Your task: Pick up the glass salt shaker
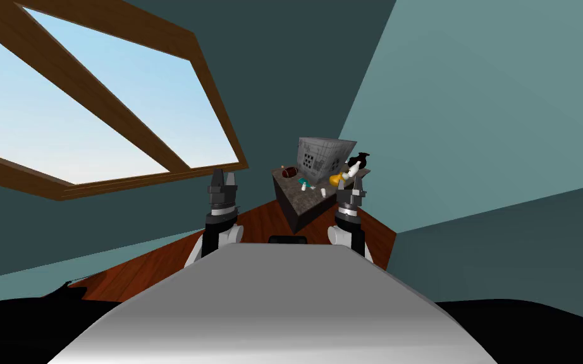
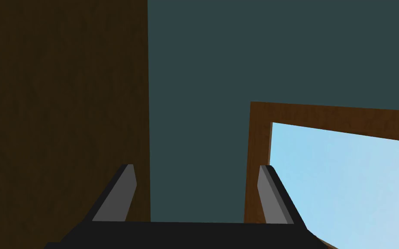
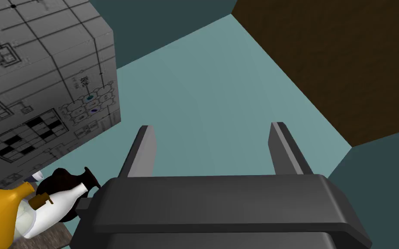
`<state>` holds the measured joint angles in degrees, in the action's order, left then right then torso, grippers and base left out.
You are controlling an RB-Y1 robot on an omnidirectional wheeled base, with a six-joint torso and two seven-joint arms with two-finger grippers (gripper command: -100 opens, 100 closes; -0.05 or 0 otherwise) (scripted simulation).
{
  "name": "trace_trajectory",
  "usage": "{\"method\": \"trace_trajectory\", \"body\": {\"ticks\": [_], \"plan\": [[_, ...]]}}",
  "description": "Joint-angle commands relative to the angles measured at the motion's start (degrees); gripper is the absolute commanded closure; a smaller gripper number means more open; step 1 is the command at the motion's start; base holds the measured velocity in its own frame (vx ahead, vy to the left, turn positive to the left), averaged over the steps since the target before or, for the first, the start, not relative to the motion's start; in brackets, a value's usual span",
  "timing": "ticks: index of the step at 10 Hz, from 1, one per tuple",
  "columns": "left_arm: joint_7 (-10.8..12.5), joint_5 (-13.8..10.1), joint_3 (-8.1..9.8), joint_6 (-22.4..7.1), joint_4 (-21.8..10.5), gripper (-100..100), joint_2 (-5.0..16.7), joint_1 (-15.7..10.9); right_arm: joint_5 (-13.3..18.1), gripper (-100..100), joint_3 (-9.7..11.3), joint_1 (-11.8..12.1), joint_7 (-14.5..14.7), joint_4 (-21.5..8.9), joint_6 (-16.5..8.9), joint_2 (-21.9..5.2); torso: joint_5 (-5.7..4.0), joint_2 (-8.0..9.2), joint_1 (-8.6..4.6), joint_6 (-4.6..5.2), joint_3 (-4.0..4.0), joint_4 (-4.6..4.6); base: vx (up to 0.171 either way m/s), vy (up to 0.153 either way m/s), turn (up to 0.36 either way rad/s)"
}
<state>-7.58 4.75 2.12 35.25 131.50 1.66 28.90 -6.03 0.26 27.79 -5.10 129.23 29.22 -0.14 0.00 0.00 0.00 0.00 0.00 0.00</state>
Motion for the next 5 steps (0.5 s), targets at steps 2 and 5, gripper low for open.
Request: {"method": "trace_trajectory", "body": {"ticks": [2, 5], "plan": [[0.0, 0.0, 0.0, 0.0, 0.0, 0, 0.0, -0.01, 1.11, -100, -0.64, 1.37, 1.14, -0.09, -1.09, -3.49, 0.0, 0.06, 0.01, -0.02, 0.03, 0.01, -0.028, 0.011, 0.133], [0.0, 0.0, -0.01, 0.0, 0.0, 0, 0.0, -0.02, 3.74, -100, -2.12, 4.43, 3.82, -0.42, -3.66, -6.64, 0.02, 0.23, 0.06, -0.03, 0.13, 0.05, -0.056, 0.024, 0.205]]}}
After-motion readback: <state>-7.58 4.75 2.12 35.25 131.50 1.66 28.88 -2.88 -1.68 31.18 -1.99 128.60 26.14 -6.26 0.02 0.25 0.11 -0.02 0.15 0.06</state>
